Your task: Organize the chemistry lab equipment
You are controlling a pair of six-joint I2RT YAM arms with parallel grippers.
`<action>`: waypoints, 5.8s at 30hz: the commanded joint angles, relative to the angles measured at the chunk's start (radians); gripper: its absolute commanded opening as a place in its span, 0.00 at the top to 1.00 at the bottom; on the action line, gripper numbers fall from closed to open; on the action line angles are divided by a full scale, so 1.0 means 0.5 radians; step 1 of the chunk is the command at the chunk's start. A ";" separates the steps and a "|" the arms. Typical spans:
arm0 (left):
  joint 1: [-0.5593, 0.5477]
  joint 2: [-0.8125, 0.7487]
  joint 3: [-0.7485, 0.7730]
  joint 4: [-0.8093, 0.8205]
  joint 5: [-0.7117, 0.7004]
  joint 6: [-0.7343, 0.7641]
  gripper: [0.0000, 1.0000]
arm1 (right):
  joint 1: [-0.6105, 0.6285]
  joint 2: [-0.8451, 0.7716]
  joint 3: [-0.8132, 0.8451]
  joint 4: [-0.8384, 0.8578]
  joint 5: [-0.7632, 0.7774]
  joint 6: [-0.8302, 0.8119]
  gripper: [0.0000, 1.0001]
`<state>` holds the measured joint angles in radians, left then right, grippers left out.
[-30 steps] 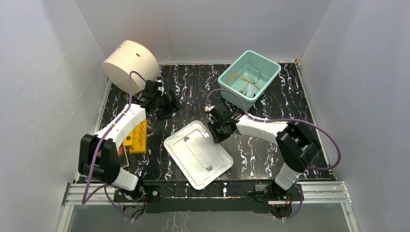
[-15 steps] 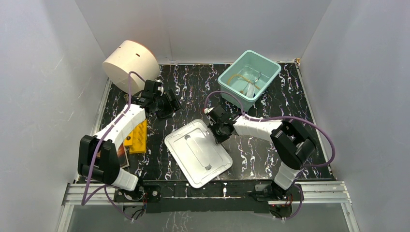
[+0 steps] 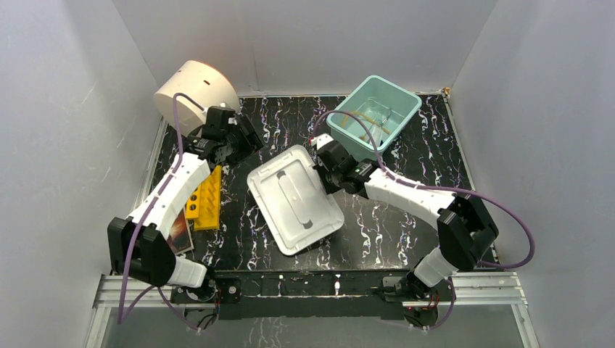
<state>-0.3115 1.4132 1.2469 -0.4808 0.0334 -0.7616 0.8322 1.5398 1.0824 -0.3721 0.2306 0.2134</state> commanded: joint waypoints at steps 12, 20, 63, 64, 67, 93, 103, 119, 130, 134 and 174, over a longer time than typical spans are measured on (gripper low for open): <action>0.065 -0.394 -0.327 -0.053 0.339 0.231 0.19 | -0.494 -0.154 0.109 0.302 -0.905 0.316 1.00; 0.231 -0.320 -0.368 0.238 0.911 0.146 0.13 | -0.710 -0.154 0.113 0.505 -1.542 0.492 1.00; 0.378 0.154 0.238 -0.337 0.463 -0.024 1.00 | 0.593 0.138 1.041 -0.224 0.615 0.007 0.16; 0.378 0.169 0.255 -0.352 0.447 -0.029 1.00 | 0.658 0.175 1.070 -0.230 0.665 -0.019 0.17; 0.377 0.217 0.311 -0.411 0.411 -0.037 1.00 | 0.808 0.277 1.125 -0.233 0.779 -0.095 0.17; 0.381 0.310 0.439 -0.516 0.439 -0.071 0.99 | 1.010 1.070 1.736 -0.684 1.349 -0.344 0.71; 0.421 0.304 0.569 -0.534 0.506 0.029 0.51 | 1.014 0.781 1.372 -0.556 1.237 -0.404 0.94; 0.491 0.208 0.776 -0.543 0.449 0.171 0.10 | 0.472 0.184 0.917 -0.124 0.230 -0.201 0.96; 0.490 0.142 0.692 -0.462 0.568 0.241 0.02 | -0.054 0.079 0.906 0.141 -0.509 0.164 0.96; 0.491 0.140 0.621 -0.444 0.611 0.256 0.02 | -0.220 0.130 0.970 0.266 -0.673 0.381 0.95; 0.199 0.713 0.853 -0.184 1.029 0.282 0.04 | -1.250 -0.382 0.215 1.012 -0.198 1.712 0.90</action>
<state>-0.1890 1.7527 1.6077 -0.5823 0.5091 -0.6277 0.2455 1.4120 1.2003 -0.0265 0.1726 1.0622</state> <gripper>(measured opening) 0.965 0.283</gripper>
